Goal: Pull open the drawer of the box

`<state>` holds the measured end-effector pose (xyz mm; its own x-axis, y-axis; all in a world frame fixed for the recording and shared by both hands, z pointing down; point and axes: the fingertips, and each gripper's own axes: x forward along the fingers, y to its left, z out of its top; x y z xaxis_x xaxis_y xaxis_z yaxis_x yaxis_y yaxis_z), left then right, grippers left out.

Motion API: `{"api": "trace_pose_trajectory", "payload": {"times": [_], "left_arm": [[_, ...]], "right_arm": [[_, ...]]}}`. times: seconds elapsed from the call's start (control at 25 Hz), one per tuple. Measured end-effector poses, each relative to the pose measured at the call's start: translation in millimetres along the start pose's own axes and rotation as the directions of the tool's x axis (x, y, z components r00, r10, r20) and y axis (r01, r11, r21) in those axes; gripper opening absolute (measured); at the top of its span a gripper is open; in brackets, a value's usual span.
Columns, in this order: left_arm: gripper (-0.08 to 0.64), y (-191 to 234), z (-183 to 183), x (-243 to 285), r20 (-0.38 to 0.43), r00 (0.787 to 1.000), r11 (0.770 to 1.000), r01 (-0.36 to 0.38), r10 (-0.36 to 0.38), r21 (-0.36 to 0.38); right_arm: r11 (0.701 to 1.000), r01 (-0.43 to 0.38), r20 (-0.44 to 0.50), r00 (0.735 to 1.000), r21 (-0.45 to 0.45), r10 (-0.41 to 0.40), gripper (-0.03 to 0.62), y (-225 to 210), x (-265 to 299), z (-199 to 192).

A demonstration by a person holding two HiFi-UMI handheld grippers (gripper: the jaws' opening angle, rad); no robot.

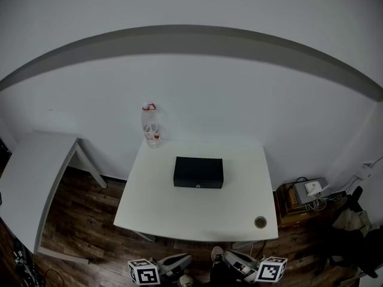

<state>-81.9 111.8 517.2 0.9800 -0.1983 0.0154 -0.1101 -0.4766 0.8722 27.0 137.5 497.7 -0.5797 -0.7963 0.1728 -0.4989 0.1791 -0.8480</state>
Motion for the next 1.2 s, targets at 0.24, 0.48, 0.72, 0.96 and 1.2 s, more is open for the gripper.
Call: {"api": "trace_pose_trajectory", "payload": {"times": [0.24, 0.48, 0.72, 0.96, 1.2], "left_arm": [[0.002, 6.9, 13.0, 5.9, 0.05, 0.998, 1.0, -0.023, 0.024, -0.019], [0.002, 23.2, 32.9, 4.0, 0.146, 0.983, 0.994, -0.102, 0.108, -0.042], [0.002, 38.2, 53.0, 13.0, 0.229, 0.954, 0.981, -0.18, 0.192, -0.072], [0.002, 58.9, 69.4, 22.1, 0.273, 0.916, 0.955, -0.274, 0.294, -0.11], [0.003, 100.8, 81.1, 45.5, 0.196, 0.896, 0.918, -0.387, 0.398, -0.091]], "right_arm": [[0.994, 0.089, -0.029, 0.995, -0.066, -0.091, 0.057, -42.0, 18.9, 59.8], [0.968, 0.175, -0.071, 0.979, -0.183, -0.19, 0.083, -106.5, 70.0, 152.4], [0.951, 0.253, -0.132, 0.951, -0.178, -0.278, 0.11, -180.7, 143.0, 228.2], [0.942, 0.301, -0.217, 0.919, -0.15, -0.328, 0.127, -236.0, 206.1, 263.0], [0.936, 0.32, -0.312, 0.883, -0.144, -0.35, 0.127, -265.5, 236.2, 258.8]]}}
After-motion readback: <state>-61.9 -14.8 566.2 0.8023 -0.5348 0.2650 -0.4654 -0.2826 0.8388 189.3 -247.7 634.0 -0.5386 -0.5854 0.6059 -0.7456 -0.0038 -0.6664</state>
